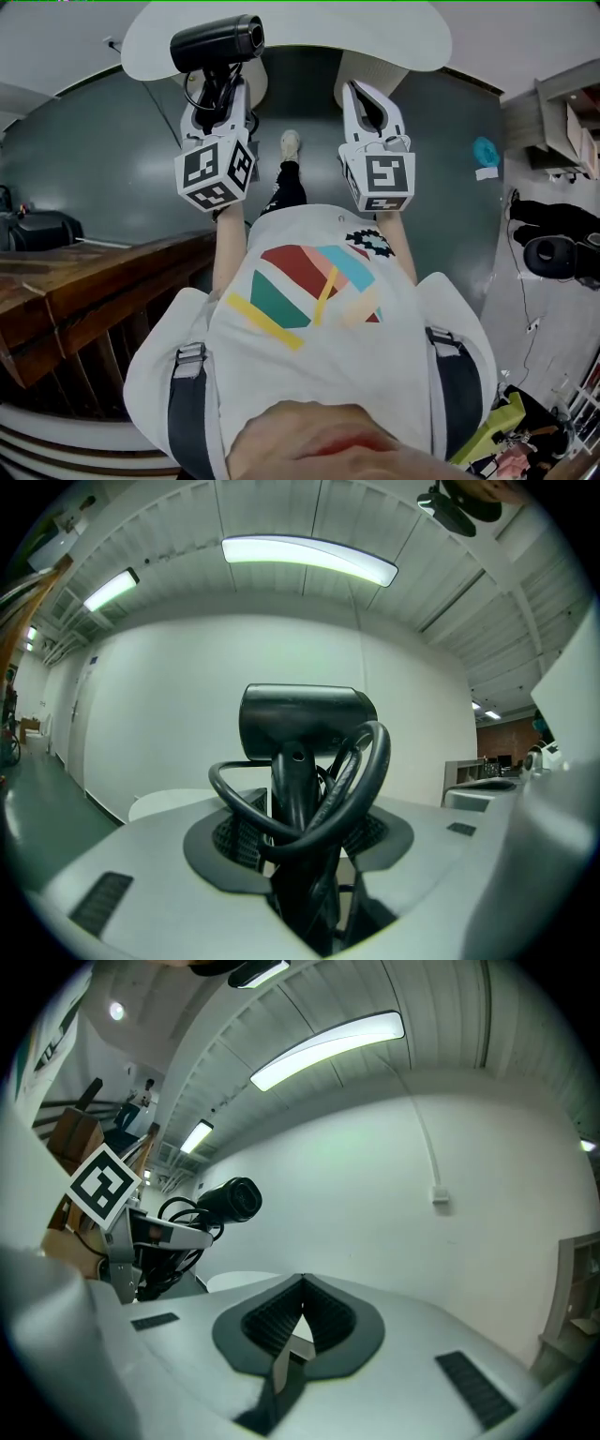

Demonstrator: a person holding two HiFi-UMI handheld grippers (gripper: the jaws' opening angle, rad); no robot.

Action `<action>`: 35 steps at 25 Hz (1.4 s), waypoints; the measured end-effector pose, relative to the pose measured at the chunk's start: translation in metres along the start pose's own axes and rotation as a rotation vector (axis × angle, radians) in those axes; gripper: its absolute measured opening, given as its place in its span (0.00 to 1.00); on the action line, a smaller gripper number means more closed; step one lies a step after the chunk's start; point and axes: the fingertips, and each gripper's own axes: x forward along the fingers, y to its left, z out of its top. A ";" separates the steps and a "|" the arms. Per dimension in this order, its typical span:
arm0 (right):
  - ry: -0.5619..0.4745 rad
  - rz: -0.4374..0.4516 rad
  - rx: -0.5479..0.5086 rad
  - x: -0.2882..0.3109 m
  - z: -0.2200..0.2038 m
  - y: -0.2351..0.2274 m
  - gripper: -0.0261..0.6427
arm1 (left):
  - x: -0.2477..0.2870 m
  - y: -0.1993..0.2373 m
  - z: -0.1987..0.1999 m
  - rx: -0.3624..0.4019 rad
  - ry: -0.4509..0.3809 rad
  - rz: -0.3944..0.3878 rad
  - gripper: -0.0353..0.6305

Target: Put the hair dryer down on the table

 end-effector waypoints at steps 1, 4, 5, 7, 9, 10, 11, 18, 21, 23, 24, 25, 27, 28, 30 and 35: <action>0.004 0.003 0.004 0.009 -0.003 -0.001 0.06 | 0.009 0.003 -0.002 -0.004 0.004 0.001 0.39; 0.006 0.021 0.004 0.038 -0.003 0.005 0.06 | 0.031 0.016 -0.007 -0.007 0.022 0.001 0.39; 0.004 0.029 0.002 0.047 -0.002 0.008 0.06 | 0.036 0.022 -0.008 -0.008 0.025 0.001 0.39; 0.000 0.039 -0.004 0.064 0.002 0.012 0.06 | 0.048 0.030 -0.005 -0.009 0.028 -0.003 0.39; 0.000 0.040 -0.002 0.079 0.007 0.010 0.06 | 0.062 0.034 0.000 -0.005 0.034 -0.008 0.39; 0.000 0.037 0.002 0.087 0.008 0.008 0.06 | 0.069 0.036 0.003 -0.003 0.036 -0.011 0.39; -0.001 0.034 0.005 0.096 0.010 0.006 0.06 | 0.076 0.039 0.005 -0.001 0.036 -0.014 0.39; -0.005 0.014 0.010 0.175 0.024 -0.009 0.06 | 0.148 0.061 0.021 0.010 0.042 -0.057 0.39; 0.007 0.010 0.014 0.213 0.023 -0.027 0.06 | 0.190 0.062 0.023 0.005 0.050 -0.078 0.39; 0.015 0.007 0.020 0.241 0.023 -0.038 0.06 | 0.221 0.065 0.025 0.007 0.058 -0.095 0.39; 0.020 0.006 0.024 0.255 0.023 -0.042 0.06 | 0.235 0.068 0.025 0.005 0.064 -0.103 0.39; 0.024 0.005 0.026 0.268 0.023 -0.046 0.06 | 0.249 0.070 0.025 0.001 0.071 -0.109 0.39; 0.030 0.000 0.030 0.294 0.025 -0.053 0.06 | 0.274 0.077 0.026 -0.007 0.080 -0.121 0.39; 0.033 -0.003 0.030 0.307 0.026 -0.056 0.06 | 0.287 0.081 0.027 -0.010 0.082 -0.127 0.39; 0.038 -0.011 0.031 0.332 0.025 -0.064 0.06 | 0.312 0.089 0.028 -0.014 0.082 -0.138 0.39; 0.059 -0.035 0.044 0.387 0.018 -0.082 0.06 | 0.374 0.107 0.028 -0.016 0.093 -0.166 0.39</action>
